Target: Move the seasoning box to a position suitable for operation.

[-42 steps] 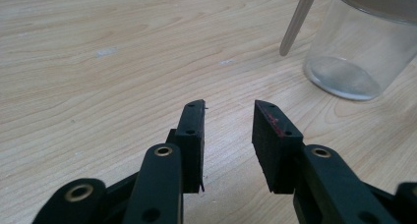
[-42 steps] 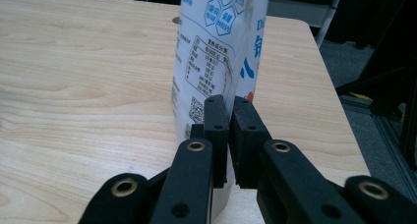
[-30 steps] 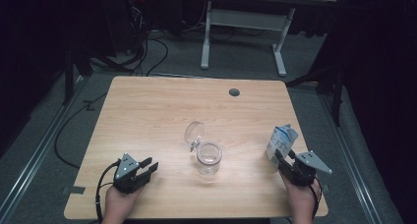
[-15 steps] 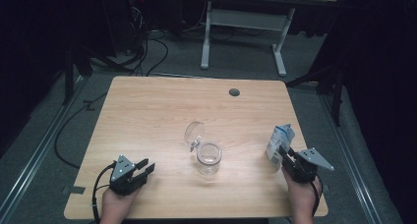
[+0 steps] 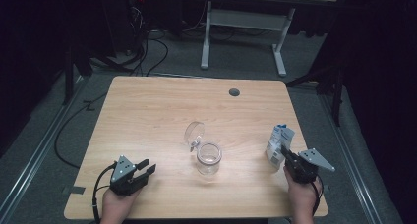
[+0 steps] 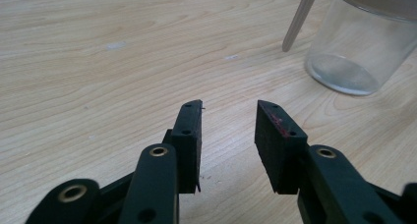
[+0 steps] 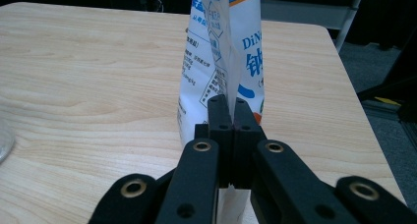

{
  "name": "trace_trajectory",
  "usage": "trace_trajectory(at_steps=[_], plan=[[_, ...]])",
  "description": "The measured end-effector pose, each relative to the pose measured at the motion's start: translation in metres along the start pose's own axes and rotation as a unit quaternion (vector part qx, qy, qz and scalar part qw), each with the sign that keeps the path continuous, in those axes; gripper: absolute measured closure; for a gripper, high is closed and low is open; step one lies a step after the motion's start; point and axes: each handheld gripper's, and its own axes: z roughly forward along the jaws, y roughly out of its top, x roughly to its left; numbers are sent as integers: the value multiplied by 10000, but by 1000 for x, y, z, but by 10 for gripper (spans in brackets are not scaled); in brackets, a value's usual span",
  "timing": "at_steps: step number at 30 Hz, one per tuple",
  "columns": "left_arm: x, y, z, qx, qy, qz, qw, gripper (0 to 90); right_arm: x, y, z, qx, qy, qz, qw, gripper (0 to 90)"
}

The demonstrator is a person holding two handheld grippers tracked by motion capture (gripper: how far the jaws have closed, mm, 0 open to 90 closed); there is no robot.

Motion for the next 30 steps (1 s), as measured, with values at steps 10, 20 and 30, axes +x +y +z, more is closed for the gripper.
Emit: trace_trajectory(at_steps=[10, 20, 30], plan=[[-1, 0, 0, -45, -52, -11, 10000, 587, 6, 3, -2, 32, 81, -111, 9999, 900], [-3, 1, 1, -100, -146, -18, 9998, 577, 16, 9, -8, -1, 277, -148, 9995, 900], [-8, 3, 4, -140, -272, 32, 9995, 566, 26, 14, -14, -69, 610, -69, 9981, 900]])
